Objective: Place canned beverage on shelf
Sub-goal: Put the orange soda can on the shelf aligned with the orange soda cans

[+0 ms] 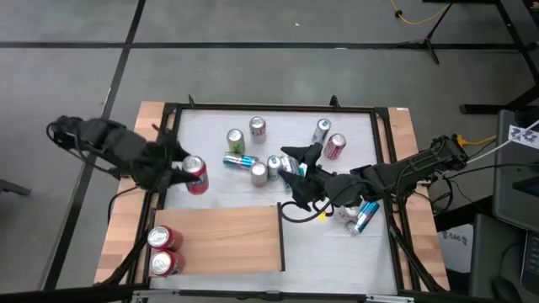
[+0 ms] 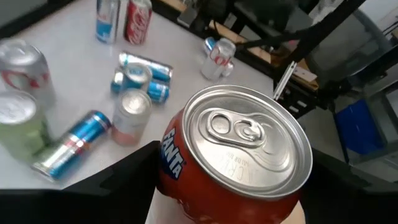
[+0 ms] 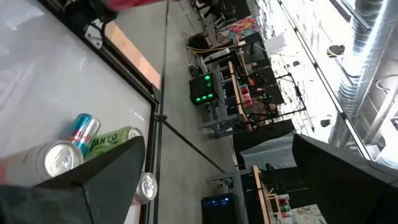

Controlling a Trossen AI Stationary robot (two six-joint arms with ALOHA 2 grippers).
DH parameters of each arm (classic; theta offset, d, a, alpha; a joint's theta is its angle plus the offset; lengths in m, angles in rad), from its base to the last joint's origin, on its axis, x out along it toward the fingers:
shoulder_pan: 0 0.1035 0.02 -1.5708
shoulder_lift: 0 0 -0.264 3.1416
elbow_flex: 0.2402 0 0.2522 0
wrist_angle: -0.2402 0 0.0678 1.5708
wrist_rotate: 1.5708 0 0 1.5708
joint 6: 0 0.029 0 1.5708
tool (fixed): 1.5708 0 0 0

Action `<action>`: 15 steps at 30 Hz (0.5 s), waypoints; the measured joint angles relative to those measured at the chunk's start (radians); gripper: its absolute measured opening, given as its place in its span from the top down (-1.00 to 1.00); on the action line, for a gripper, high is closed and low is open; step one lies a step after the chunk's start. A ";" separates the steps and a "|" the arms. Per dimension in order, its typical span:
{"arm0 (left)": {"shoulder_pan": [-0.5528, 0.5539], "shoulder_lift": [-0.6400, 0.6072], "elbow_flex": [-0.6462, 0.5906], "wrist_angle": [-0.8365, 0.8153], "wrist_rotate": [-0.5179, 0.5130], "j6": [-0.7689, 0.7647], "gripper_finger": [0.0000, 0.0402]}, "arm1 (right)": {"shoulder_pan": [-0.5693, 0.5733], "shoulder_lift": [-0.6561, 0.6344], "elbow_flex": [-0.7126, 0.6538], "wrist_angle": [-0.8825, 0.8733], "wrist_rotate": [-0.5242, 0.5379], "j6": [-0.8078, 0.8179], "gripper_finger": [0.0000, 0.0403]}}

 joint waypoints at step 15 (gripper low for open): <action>-0.350 -0.003 -0.079 0.048 -0.258 -0.177 -0.52 | 0.000 0.000 0.000 0.004 -0.054 0.163 -0.96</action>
